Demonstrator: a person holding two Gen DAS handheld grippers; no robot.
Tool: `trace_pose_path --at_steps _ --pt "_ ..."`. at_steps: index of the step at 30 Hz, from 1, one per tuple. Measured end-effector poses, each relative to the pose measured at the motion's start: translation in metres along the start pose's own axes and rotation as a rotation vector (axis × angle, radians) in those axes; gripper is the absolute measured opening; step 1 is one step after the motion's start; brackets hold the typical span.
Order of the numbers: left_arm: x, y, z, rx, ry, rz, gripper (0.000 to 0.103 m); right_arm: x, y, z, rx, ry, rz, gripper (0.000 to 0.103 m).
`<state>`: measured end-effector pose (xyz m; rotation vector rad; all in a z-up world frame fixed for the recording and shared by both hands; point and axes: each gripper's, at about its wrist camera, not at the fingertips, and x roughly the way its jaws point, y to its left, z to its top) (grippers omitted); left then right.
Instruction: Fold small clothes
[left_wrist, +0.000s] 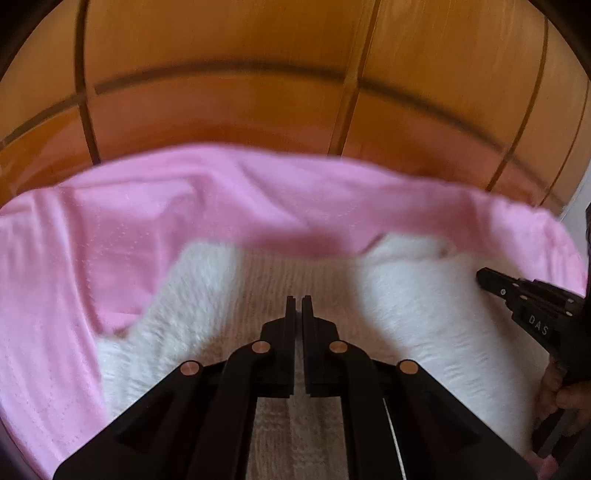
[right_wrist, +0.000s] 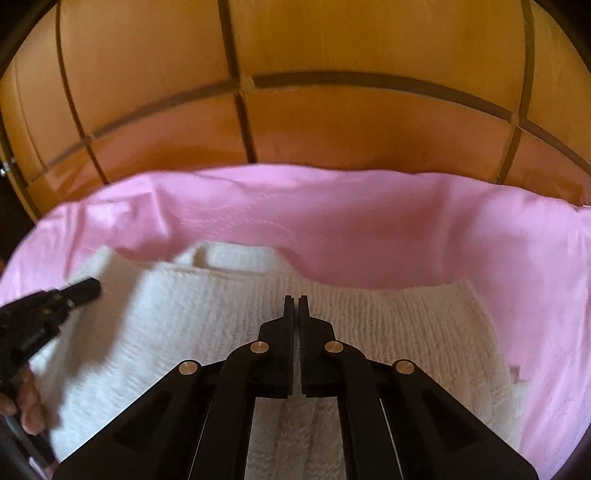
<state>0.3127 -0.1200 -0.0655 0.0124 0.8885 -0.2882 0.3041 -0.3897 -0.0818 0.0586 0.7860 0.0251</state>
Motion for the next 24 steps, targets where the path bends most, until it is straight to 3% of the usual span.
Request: trace_pose_path --at_steps 3,9,10,12,13,15,20,21,24 --pt "0.02 0.0 -0.013 0.018 0.016 0.035 0.002 0.026 0.002 -0.012 -0.002 0.051 -0.012 0.0" --pt "-0.001 0.007 -0.01 -0.015 0.024 0.03 0.005 0.02 -0.008 -0.013 0.052 0.037 0.034 0.003" --pt "-0.008 0.009 -0.011 -0.022 0.018 0.034 0.007 0.016 -0.011 -0.013 0.061 0.034 0.038 0.011" --pt "-0.033 0.021 -0.018 -0.054 -0.011 0.02 0.017 0.0 -0.016 -0.017 0.087 0.025 0.05 0.041" --pt "-0.042 0.024 -0.022 -0.07 -0.023 0.012 0.023 -0.009 -0.017 -0.02 0.09 0.013 0.057 0.064" --pt "-0.066 0.041 -0.035 -0.121 -0.053 0.006 0.027 -0.033 -0.017 -0.029 0.077 -0.028 0.058 0.065" --pt "-0.111 0.066 -0.078 -0.185 -0.077 -0.021 0.029 -0.072 -0.014 -0.062 0.054 -0.016 0.128 0.065" --pt "-0.113 0.066 -0.089 -0.173 -0.068 -0.015 0.034 -0.078 -0.014 -0.069 0.049 -0.011 0.134 0.065" --pt "-0.104 0.067 -0.117 -0.14 0.012 0.059 0.033 -0.096 -0.019 -0.101 0.032 0.007 0.115 0.066"
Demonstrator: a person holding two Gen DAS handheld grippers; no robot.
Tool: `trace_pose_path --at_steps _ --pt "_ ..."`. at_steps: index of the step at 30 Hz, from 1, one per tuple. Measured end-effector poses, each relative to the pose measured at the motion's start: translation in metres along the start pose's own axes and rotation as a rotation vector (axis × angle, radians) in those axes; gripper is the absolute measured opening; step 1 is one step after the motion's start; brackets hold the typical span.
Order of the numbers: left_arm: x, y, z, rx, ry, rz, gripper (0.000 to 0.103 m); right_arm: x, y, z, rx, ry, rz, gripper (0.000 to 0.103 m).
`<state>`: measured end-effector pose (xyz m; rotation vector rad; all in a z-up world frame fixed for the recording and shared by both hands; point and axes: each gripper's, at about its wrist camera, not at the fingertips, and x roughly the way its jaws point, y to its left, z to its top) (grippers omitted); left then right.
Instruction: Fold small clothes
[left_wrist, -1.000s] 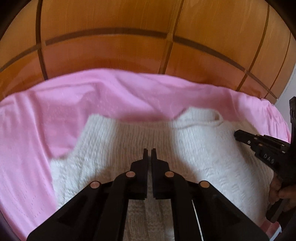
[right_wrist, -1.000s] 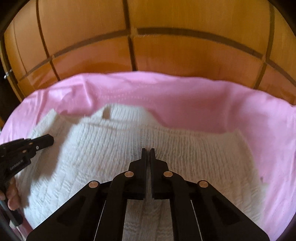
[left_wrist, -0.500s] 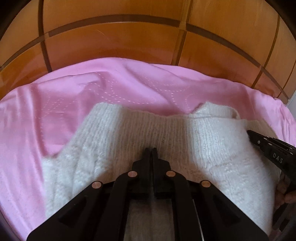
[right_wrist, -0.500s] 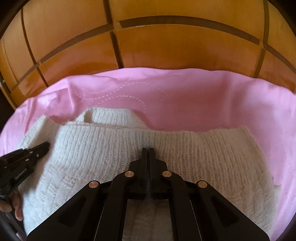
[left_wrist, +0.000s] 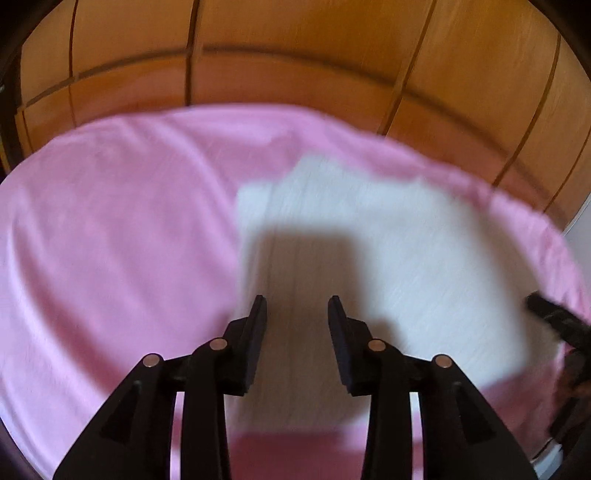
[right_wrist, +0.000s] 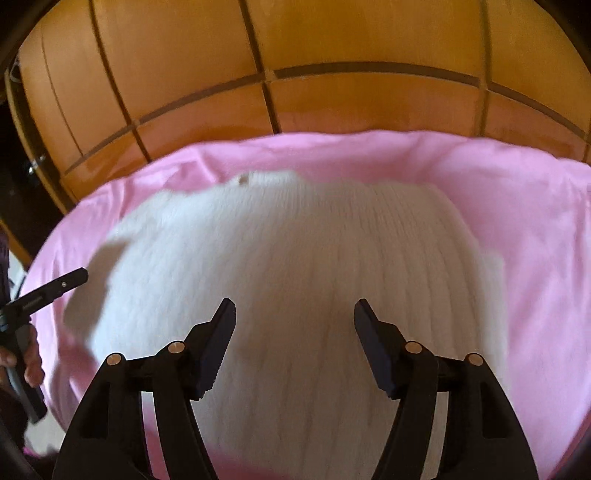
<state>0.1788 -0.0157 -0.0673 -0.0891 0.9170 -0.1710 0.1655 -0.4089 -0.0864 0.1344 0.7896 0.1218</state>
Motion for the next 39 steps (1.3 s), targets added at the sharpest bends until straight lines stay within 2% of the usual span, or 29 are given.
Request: trace_pose_path --at_steps 2,4,6,7,10,12,16,19,21,24,28,30,33,39 --pt "0.011 0.001 -0.011 0.025 0.02 0.061 0.033 -0.005 -0.011 -0.019 0.01 0.016 -0.028 0.066" --pt "0.011 -0.001 -0.011 0.027 0.018 0.081 0.033 0.001 -0.023 -0.036 -0.031 0.014 -0.123 0.066" --pt "0.006 -0.007 -0.005 0.011 0.024 0.109 0.032 0.001 -0.033 -0.041 -0.013 -0.015 -0.105 0.066" --pt "-0.003 -0.012 -0.003 0.007 0.003 0.113 0.029 0.0 -0.035 -0.038 0.005 -0.012 -0.097 0.066" --pt "-0.026 -0.029 -0.004 0.034 -0.045 0.052 0.031 -0.013 -0.03 -0.03 0.026 -0.009 -0.097 0.066" --pt "-0.039 -0.047 -0.009 0.058 -0.064 -0.033 0.034 -0.025 -0.025 -0.027 0.019 -0.022 -0.092 0.066" --pt "-0.036 -0.095 -0.026 0.168 -0.035 -0.15 0.035 -0.045 -0.02 -0.034 0.01 -0.032 -0.044 0.066" --pt "-0.012 -0.122 -0.038 0.2 0.031 -0.165 0.037 -0.043 -0.024 -0.051 0.033 0.01 -0.059 0.066" --pt "0.006 -0.131 -0.046 0.211 0.083 -0.109 0.037 -0.031 -0.03 -0.063 0.043 0.06 -0.112 0.066" --pt "-0.001 -0.135 -0.054 0.213 0.062 -0.089 0.037 -0.026 -0.039 -0.072 0.072 0.039 -0.094 0.067" --pt "-0.022 -0.134 -0.055 0.213 0.032 -0.069 0.044 -0.027 -0.037 -0.07 0.07 0.034 -0.088 0.071" --pt "-0.036 -0.135 -0.057 0.216 -0.005 -0.047 0.052 -0.03 -0.038 -0.069 0.084 0.031 -0.071 0.071" --pt "-0.053 -0.14 -0.056 0.233 -0.058 -0.038 0.057 -0.045 -0.047 -0.064 0.129 0.01 -0.017 0.076" --pt "-0.068 -0.141 -0.048 0.228 -0.084 -0.061 0.06 -0.07 -0.083 -0.055 0.286 -0.049 0.038 0.079"
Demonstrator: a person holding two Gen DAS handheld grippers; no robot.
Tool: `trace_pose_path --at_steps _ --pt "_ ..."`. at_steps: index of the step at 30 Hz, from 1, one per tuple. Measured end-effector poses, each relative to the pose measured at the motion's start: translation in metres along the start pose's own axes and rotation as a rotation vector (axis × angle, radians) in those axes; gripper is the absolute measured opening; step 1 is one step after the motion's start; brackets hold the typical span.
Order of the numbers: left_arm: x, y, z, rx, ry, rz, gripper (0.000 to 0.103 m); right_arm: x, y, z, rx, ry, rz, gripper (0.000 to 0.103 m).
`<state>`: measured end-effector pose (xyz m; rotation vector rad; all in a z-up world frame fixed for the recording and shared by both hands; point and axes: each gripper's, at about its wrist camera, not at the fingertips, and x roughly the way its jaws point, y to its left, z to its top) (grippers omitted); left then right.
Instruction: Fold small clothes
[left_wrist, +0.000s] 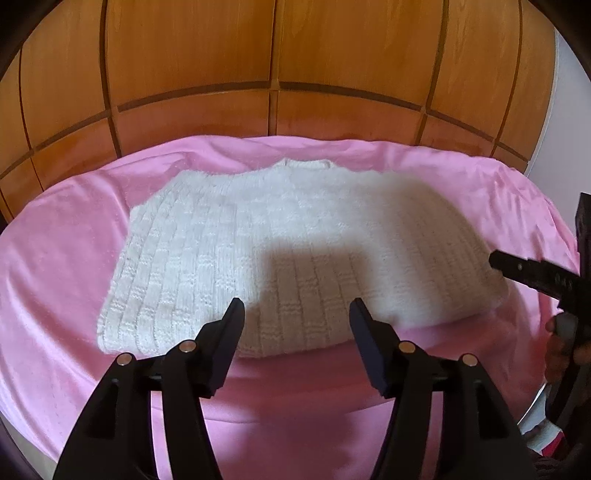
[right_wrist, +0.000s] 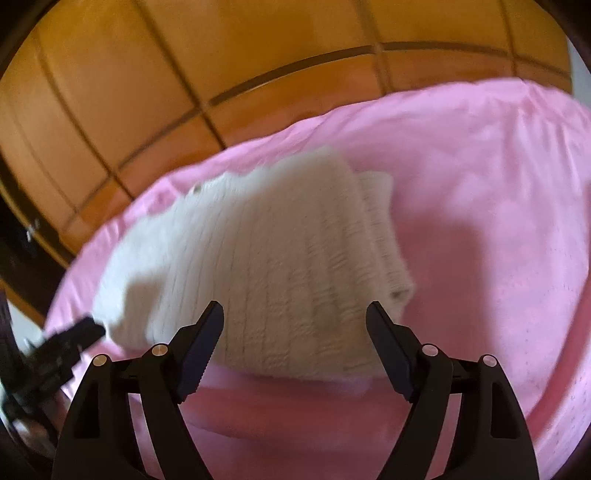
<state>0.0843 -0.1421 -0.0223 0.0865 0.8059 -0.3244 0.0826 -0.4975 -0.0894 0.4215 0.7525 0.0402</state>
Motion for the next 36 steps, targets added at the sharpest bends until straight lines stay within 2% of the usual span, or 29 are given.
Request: trace_pose_path --at_steps 2,11,15,20,26,27,30,33,35,36 --pt "-0.005 -0.001 0.0 -0.004 -0.001 -0.007 0.061 0.001 -0.014 0.005 0.062 0.003 0.004 0.082" --pt "-0.004 -0.004 -0.002 0.003 0.011 0.006 0.064 0.038 -0.062 0.017 0.218 0.051 0.023 0.082" --pt "0.001 -0.004 -0.002 -0.001 0.027 0.019 0.064 0.043 -0.065 0.019 0.213 0.045 0.054 0.084" --pt "0.007 0.001 -0.004 -0.011 0.044 0.019 0.07 0.04 -0.066 0.018 0.208 0.055 0.077 0.084" --pt "0.013 0.032 -0.004 -0.096 0.059 -0.005 0.073 0.033 -0.06 0.009 0.209 0.098 0.164 0.084" --pt "0.014 0.04 -0.004 -0.112 0.065 -0.012 0.071 0.033 -0.059 0.008 0.21 0.104 0.174 0.084" --pt "0.019 0.06 -0.007 -0.147 0.082 -0.026 0.062 0.034 -0.058 0.006 0.22 0.118 0.182 0.075" --pt "0.026 0.078 -0.009 -0.161 0.102 -0.014 0.042 0.036 -0.055 0.005 0.221 0.134 0.188 0.064" --pt "0.032 0.086 -0.011 -0.166 0.115 -0.004 0.041 0.04 -0.048 0.005 0.19 0.154 0.168 0.058" --pt "0.035 0.09 -0.012 -0.17 0.124 -0.001 0.035 0.042 -0.046 0.006 0.174 0.16 0.159 0.053"
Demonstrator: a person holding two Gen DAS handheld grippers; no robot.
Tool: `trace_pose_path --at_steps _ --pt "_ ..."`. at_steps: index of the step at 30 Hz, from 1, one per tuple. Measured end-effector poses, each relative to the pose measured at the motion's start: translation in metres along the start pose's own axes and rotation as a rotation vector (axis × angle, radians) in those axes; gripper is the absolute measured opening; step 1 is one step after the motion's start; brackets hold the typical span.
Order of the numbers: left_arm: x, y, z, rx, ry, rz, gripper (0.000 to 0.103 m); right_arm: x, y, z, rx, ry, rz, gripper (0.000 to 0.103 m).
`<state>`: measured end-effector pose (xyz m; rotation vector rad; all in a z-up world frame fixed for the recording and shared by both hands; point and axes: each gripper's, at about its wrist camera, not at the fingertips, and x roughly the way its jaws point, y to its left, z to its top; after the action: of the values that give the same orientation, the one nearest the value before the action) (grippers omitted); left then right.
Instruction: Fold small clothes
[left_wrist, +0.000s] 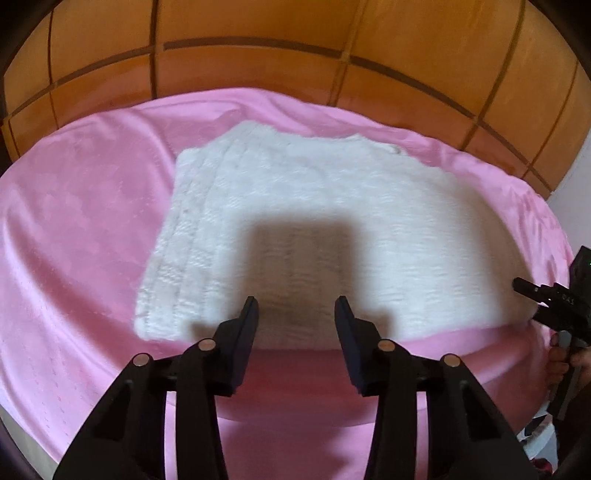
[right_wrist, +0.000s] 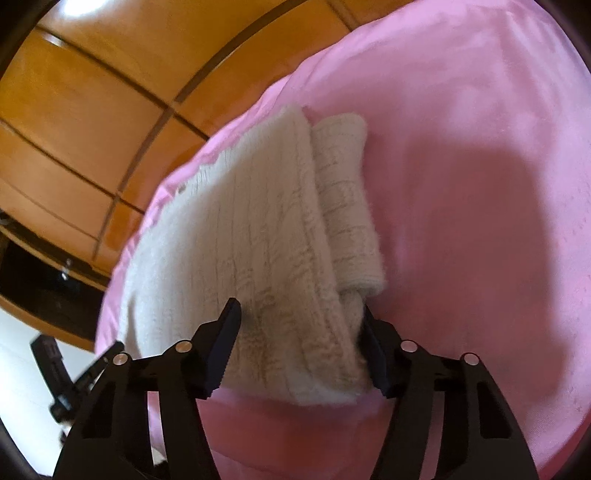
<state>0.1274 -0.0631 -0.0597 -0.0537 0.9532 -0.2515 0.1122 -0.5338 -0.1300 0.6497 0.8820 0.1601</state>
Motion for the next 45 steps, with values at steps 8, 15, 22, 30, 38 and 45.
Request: trace_pose_path --at_steps 8,15,22,30,38,45 --pt "0.016 0.02 0.0 -0.075 0.039 -0.041 0.034 -0.002 0.037 0.005 -0.107 0.019 -0.069 0.02" --pt "0.002 0.023 0.006 -0.089 0.008 -0.013 0.044 -0.014 0.079 0.017 -0.162 -0.027 -0.024 0.017" --pt "-0.018 0.058 0.005 -0.187 -0.028 -0.103 0.042 -0.019 0.181 0.035 -0.314 -0.062 0.121 0.015" --pt "-0.034 0.111 -0.001 -0.332 -0.071 -0.171 0.04 0.049 0.319 0.014 -0.541 0.047 0.264 0.015" --pt "-0.043 0.148 -0.004 -0.412 -0.083 -0.209 0.042 0.159 0.362 -0.051 -0.698 0.248 0.168 0.022" --pt "-0.039 0.154 0.016 -0.475 -0.084 -0.418 0.059 0.097 0.329 -0.053 -0.654 0.186 0.306 0.067"
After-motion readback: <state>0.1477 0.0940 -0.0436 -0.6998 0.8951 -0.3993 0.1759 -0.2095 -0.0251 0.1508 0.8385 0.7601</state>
